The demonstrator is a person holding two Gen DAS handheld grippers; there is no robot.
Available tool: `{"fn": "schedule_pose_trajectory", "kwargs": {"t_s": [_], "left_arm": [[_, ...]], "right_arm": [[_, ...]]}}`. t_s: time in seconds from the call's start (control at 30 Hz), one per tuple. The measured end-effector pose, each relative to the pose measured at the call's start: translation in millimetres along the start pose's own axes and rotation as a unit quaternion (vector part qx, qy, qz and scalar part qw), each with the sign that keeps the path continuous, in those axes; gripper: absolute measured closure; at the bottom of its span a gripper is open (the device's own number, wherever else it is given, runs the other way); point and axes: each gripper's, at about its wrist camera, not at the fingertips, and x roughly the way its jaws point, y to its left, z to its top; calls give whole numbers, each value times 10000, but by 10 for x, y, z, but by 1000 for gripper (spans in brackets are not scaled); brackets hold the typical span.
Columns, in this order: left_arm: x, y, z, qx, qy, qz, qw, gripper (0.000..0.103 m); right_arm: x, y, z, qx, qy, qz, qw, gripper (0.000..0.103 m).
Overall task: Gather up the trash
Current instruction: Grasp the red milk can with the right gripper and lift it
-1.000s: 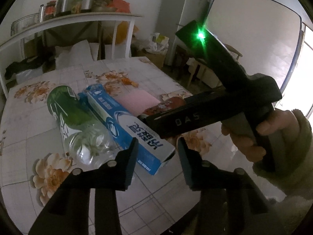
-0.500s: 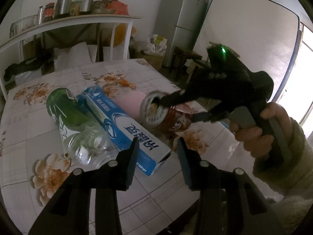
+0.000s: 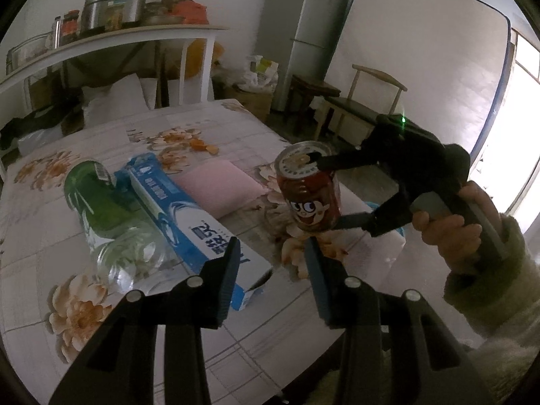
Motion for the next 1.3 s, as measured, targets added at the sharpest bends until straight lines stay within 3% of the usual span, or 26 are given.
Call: {"fn": "schedule_pose_trajectory", "kwargs": {"t_s": [0.17,0.33,0.43,0.6,0.7,0.93,1.0,1.13,1.23,1.3], "left_arm": [[54,-63,30,70,41,-49,10000,64],[99,-128,37,152,96,-81,9998,64],[114,-149,43,171,112,-70,9998,64],[135,-153,47,151,164,-49,9997,64],[151,-162,55,143,198,-35,9997,64],[193,-137,89,131,249,44,9996,64],[195,-98,124,85,272,83,9996,58],[189,14,246,51,314,177,9993,46],[203,78,352,155,381,281,9988,37],[236,113,463,336,456,357,9978,30]], "right_arm": [[-97,-226,-60,486,51,459,9978,15],[-197,-249,-108,477,-29,438,9979,14],[-286,-208,-161,254,-102,145,9995,14],[-410,59,-306,-763,-457,-889,9921,14],[-450,227,-405,-1372,-698,-1604,9750,14],[-295,556,-527,-2782,-1272,-2933,9058,14],[-165,582,-502,-3034,-1338,-3129,8900,14],[-6,587,-445,-3339,-1419,-3295,8717,16],[69,598,-415,-3436,-1441,-3403,8633,30],[79,586,-380,-3423,-1438,-3326,8669,38]]}}
